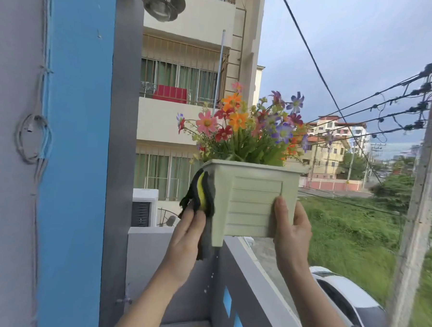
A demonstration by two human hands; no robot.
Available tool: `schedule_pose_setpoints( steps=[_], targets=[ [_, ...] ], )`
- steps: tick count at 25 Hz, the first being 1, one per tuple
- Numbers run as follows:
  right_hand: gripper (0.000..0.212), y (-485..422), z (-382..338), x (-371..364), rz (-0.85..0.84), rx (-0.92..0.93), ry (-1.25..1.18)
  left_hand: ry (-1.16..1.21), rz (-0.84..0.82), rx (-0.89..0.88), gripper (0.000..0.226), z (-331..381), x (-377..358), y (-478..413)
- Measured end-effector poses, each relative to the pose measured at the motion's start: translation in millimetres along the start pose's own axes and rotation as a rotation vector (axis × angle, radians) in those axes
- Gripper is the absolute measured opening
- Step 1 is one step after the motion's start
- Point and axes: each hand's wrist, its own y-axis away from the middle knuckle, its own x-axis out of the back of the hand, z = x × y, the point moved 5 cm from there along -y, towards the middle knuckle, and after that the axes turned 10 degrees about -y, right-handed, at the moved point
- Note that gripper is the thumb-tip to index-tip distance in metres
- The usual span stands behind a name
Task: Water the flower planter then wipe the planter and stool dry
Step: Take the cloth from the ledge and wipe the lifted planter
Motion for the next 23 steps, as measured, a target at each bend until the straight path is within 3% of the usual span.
schedule_pose_setpoints(
  steps=[4, 7, 9, 12, 14, 17, 19, 23],
  targets=[
    [0.048, 7.3, 13.1, 0.8, -0.007, -0.070, -0.005, -0.163, -0.006, -0.143, 0.032, 21.3, 3.1, -15.7],
    [0.050, 11.4, 19.7, 3.4, -0.010, -0.122, -0.111, -0.104, -0.010, 0.014, 0.042, -1.1, 8.9, -29.4],
    [0.040, 12.4, 19.3, 3.3, -0.034, -0.120, -0.103, -0.077, -0.027, 0.068, 0.041, -8.9, 7.7, -24.3],
    [0.034, 11.9, 18.8, 3.9, -0.030, -0.113, -0.070, -0.128, 0.003, -0.050, 0.028, 9.5, 4.1, -7.4],
    [0.036, 11.9, 14.6, 1.2, -0.042, -0.114, -0.075, -0.203, 0.043, -0.102, 0.041, 11.6, 4.2, -6.8],
    [0.042, 11.9, 9.4, -2.8, -0.092, -0.134, -0.098, -0.287, 0.176, 0.051, 0.042, -0.1, 19.2, -29.4],
    [0.048, 11.3, 8.1, -3.0, -0.097, -0.155, -0.123, -0.278, 0.168, 0.115, 0.041, -4.4, 27.5, -40.6],
    [0.057, 6.9, 10.5, -3.4, -0.136, -0.188, -0.174, -0.011, 0.095, 0.230, 0.032, -11.8, 35.6, -48.1]
  ],
)
